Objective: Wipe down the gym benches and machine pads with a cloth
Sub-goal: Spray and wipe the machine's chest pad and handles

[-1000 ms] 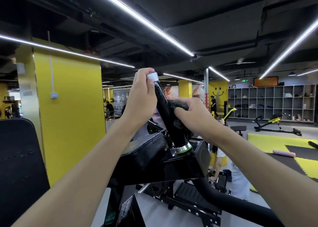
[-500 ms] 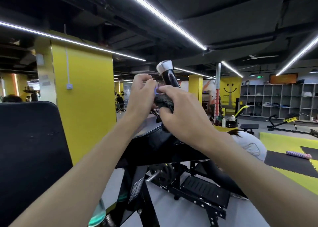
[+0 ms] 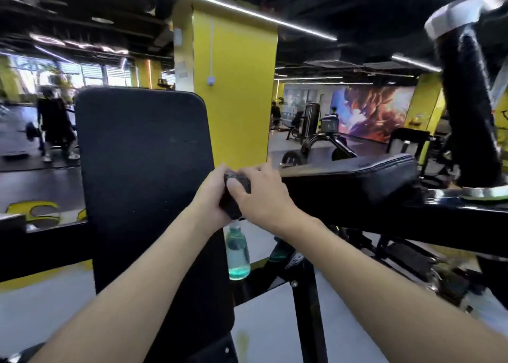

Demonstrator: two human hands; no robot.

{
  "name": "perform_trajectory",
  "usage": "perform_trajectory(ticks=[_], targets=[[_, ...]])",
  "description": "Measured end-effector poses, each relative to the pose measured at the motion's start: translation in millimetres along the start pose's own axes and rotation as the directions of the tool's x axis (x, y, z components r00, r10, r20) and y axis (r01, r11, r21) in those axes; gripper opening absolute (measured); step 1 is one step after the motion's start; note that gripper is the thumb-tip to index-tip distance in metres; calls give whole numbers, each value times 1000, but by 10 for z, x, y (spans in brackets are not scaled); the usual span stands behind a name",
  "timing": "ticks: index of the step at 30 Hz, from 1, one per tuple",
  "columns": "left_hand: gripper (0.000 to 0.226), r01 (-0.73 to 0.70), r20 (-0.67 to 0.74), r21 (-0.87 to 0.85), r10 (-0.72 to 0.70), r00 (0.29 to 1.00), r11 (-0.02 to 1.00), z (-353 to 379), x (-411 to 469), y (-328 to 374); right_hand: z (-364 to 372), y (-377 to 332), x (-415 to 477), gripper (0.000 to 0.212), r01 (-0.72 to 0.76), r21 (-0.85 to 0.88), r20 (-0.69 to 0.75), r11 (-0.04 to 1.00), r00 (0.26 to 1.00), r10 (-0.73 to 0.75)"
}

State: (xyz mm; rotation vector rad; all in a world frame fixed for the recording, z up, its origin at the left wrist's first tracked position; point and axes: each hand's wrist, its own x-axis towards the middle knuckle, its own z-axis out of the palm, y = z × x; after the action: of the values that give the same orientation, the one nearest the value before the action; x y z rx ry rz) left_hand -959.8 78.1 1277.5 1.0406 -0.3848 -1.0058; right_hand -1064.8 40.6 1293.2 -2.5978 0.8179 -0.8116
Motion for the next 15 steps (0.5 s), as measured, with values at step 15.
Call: perform_trajectory(ticks=[15], targets=[[17,-260,-129,899,779,613,353,-921,763,-879,1958,1080,622,25,-513,123,241,849,846,476]])
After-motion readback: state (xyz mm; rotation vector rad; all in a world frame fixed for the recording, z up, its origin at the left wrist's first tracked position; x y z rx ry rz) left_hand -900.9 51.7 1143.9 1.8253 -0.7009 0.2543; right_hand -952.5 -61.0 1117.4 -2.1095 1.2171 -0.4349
